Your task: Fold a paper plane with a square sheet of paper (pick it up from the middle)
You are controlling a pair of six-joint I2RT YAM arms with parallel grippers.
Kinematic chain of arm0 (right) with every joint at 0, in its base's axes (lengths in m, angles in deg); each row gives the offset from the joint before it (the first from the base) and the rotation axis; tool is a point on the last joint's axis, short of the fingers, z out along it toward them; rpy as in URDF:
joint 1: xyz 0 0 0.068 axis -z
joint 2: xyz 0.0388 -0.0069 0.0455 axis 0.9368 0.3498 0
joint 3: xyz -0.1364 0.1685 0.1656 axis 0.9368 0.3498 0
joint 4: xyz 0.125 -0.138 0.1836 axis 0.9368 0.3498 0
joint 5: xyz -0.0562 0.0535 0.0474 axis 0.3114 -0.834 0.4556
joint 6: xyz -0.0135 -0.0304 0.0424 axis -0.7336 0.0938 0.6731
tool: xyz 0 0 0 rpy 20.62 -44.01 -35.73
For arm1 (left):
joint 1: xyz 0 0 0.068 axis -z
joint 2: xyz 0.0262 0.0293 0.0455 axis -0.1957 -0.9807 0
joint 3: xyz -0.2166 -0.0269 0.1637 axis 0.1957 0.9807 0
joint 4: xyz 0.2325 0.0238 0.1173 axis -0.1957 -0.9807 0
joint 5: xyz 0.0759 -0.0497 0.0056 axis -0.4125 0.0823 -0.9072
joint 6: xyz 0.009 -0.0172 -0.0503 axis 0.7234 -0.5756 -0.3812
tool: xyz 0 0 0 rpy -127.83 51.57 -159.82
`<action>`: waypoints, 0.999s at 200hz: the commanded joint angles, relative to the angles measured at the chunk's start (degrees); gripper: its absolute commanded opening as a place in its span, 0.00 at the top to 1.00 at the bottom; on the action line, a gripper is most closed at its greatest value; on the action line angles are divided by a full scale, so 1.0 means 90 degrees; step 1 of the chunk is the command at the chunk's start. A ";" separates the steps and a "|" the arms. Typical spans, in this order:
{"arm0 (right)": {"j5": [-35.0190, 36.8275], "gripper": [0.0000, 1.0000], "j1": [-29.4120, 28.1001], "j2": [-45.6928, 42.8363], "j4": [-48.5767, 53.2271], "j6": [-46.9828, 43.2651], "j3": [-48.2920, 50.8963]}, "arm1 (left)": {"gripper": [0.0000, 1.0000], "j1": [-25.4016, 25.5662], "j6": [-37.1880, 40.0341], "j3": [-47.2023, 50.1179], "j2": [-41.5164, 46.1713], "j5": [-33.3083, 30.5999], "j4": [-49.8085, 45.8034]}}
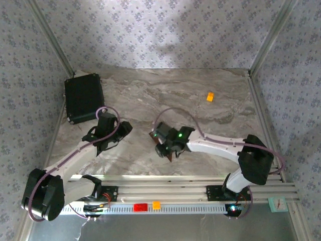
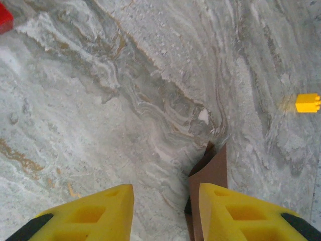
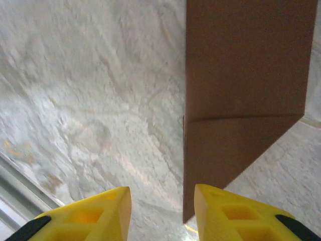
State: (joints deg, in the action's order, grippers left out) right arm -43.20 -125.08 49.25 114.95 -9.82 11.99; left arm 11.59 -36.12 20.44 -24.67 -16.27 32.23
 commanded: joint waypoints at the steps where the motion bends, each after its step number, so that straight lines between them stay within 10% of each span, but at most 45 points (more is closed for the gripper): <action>1: -0.2230 0.66 0.1032 0.0070 -0.1106 0.0840 0.0499 | 0.62 -0.0024 0.0012 0.0085 0.0085 0.0336 0.0210; 106: -0.3179 0.81 0.2036 0.1072 -0.2577 0.2555 0.1410 | 0.72 -0.0030 -0.0027 0.0193 -0.0281 0.0907 0.0722; 162: -0.2095 0.82 0.1734 0.1035 -0.3023 0.4177 0.2084 | 0.76 -0.0014 -0.0119 0.0175 -0.0549 0.1221 0.1034; 200: -0.0280 0.82 0.0925 0.0608 -0.5449 0.6851 0.3484 | 0.78 0.0005 -0.0150 0.0084 -0.0808 0.1455 0.1216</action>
State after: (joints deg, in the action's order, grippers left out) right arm -60.73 -112.01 54.43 75.22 32.57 35.16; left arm 11.59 -37.04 22.08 -30.68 -5.86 40.71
